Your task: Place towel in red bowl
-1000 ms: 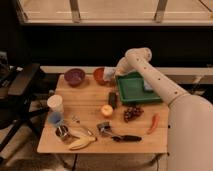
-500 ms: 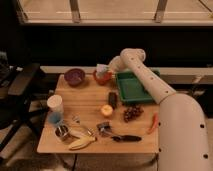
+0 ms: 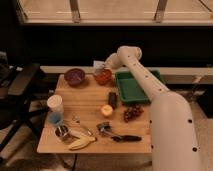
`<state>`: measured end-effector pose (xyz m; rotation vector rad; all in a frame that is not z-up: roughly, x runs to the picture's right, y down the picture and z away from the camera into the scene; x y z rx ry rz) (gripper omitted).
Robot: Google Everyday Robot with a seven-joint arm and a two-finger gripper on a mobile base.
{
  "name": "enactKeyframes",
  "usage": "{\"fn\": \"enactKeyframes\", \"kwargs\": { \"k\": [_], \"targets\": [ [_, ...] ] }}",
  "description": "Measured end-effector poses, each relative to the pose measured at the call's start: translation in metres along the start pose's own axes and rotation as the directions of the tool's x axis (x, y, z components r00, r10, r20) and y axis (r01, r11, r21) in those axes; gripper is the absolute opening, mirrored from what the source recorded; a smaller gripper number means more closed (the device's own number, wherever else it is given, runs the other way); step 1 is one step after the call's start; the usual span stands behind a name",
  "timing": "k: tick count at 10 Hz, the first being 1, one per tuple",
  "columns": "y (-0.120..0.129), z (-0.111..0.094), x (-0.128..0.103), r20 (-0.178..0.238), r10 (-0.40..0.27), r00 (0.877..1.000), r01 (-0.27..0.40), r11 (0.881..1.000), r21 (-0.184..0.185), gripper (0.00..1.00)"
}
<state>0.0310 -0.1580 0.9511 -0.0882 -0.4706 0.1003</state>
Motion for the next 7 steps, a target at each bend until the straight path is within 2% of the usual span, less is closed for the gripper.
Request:
{"fn": "enactKeyframes", "kwargs": {
  "k": [1, 2, 7],
  "targets": [
    [0.0009, 0.0023, -0.0012, 0.007, 0.002, 1.0, -0.002, 1.0, -0.004, 0.74],
    [0.0016, 0.0039, -0.0026, 0.011, 0.003, 1.0, -0.002, 1.0, -0.009, 0.8],
    [0.0022, 0.0032, -0.001, 0.009, 0.004, 1.0, -0.004, 1.0, -0.011, 0.8]
  ]
}}
